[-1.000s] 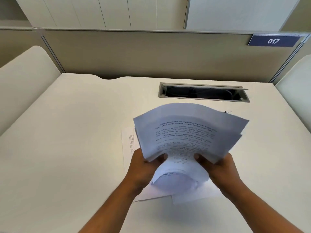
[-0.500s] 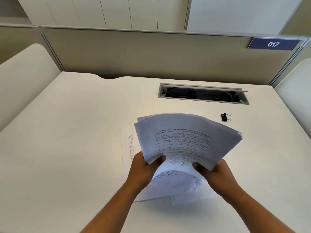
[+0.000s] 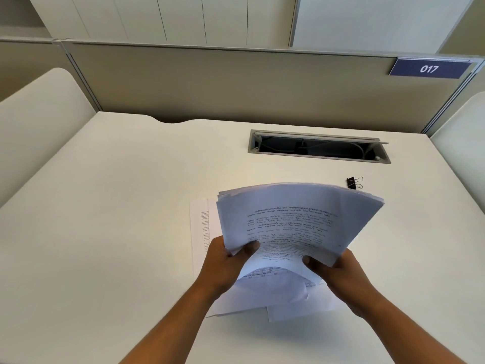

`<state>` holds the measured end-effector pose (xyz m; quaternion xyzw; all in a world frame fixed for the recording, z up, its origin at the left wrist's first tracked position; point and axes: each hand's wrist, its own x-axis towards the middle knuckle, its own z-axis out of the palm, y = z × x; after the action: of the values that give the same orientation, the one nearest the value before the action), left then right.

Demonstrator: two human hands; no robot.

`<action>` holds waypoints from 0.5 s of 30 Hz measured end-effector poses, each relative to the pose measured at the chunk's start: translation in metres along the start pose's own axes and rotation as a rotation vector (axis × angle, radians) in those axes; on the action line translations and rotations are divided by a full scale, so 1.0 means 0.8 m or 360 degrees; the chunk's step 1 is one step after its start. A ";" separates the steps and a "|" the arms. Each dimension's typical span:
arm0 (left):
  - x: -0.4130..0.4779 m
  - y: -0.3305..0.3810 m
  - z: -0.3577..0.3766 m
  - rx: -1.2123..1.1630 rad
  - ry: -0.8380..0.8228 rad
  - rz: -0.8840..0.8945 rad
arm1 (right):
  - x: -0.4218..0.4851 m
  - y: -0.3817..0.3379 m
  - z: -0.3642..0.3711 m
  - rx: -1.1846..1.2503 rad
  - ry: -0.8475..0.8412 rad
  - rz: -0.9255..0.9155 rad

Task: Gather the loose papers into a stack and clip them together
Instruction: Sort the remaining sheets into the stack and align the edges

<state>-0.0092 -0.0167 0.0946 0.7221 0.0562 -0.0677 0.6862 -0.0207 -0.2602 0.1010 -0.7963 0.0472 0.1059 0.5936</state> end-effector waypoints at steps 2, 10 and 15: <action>0.000 0.000 0.000 -0.0013 0.0034 -0.0051 | 0.000 0.001 -0.001 0.0007 -0.0021 0.0001; -0.003 0.022 -0.006 -0.0191 -0.0109 -0.0256 | 0.005 -0.010 -0.015 0.0426 -0.0078 0.0145; -0.013 0.019 -0.008 -0.0363 -0.0146 -0.0389 | 0.003 -0.021 -0.015 0.0622 -0.0096 0.0204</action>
<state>-0.0170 -0.0107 0.1117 0.6234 0.1195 -0.1766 0.7522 -0.0134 -0.2666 0.1195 -0.6579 0.0995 0.1560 0.7300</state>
